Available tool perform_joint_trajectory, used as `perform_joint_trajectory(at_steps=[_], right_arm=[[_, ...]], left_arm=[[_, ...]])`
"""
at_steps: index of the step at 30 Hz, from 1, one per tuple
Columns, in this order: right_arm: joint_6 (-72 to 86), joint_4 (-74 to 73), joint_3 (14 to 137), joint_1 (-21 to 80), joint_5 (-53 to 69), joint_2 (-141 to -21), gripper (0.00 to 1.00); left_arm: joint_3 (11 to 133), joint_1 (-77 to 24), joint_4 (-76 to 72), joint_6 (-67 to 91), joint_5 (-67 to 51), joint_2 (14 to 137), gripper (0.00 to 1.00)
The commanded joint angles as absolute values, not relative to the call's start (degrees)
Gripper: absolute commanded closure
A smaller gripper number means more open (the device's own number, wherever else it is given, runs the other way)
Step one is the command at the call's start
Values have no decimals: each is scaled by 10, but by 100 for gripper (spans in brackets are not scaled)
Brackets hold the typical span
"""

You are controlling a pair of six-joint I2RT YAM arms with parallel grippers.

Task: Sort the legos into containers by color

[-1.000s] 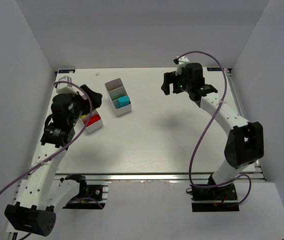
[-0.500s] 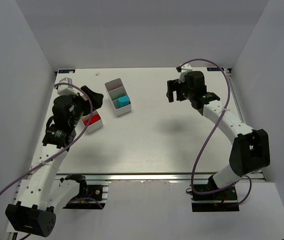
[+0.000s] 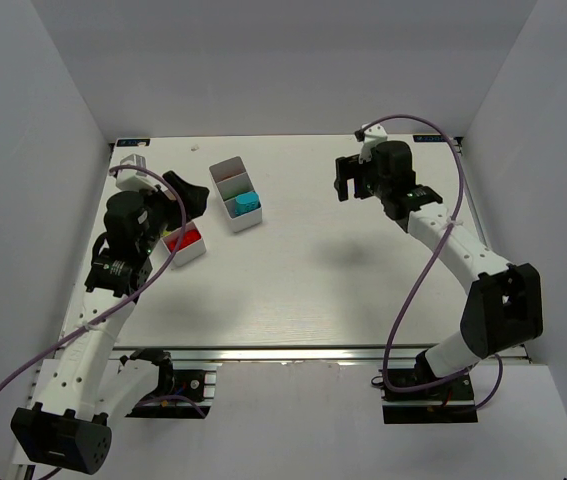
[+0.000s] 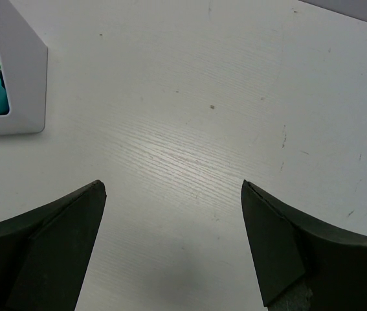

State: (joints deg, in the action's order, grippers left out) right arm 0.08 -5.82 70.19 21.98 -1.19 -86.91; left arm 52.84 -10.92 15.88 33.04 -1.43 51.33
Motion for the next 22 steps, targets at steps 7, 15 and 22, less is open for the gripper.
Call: perform_joint_trajectory(at_steps=[7, 15, 22], right_arm=[[-17, -33, 690, 220, -18, -844, 10], [-26, -30, 688, 220, -17, -842, 11], [-27, -20, 682, 219, -31, -842, 11]], left_arm=[[514, -105, 142, 330, -23, 502, 2], [514, -105, 146, 327, -22, 497, 2], [513, -106, 143, 326, -22, 498, 2]])
